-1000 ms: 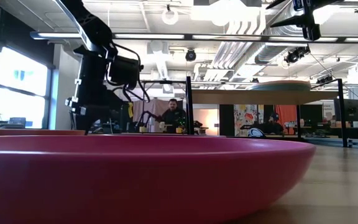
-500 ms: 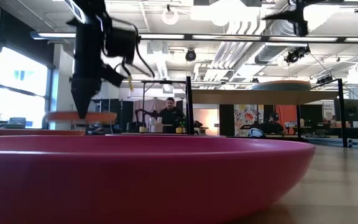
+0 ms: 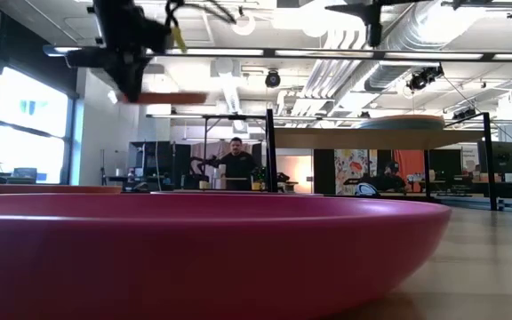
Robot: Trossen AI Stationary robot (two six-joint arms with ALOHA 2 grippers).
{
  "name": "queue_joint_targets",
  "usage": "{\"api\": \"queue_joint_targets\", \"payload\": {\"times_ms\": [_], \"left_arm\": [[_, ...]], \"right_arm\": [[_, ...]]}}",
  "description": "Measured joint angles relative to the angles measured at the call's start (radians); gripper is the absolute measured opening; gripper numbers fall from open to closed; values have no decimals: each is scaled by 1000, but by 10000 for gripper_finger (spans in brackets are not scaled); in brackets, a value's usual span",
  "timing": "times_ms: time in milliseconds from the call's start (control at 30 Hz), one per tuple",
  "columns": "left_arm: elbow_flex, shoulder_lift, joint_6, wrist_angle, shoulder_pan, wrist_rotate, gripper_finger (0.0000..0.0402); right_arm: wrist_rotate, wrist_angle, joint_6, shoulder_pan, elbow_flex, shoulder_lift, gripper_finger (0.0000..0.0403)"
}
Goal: Place and stack plates onto a shelf
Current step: Stack the brown plate on top of the light orange plate on the shelf
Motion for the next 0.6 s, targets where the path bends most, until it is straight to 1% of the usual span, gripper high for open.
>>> {"api": "queue_joint_targets", "payload": {"times_ms": [133,233,300,400,533,600], "left_arm": [[32,4,166,4,-72,-96,1],[49,16,226,7,-112,-164,1],[57,18,257,7,-130,-190,1],[59,21,290,8,-148,-196,1],[59,21,335,8,-154,-203,1],[59,21,361,9,-154,-219,1]], "right_arm": [[19,7,-51,34,44,78,183],[42,6,-111,57,127,143,183],[44,-35,-150,65,204,188,183],[72,-184,-216,66,346,264,183],[170,-466,-282,66,541,377,183],[193,-555,-293,66,627,437,183]]}}
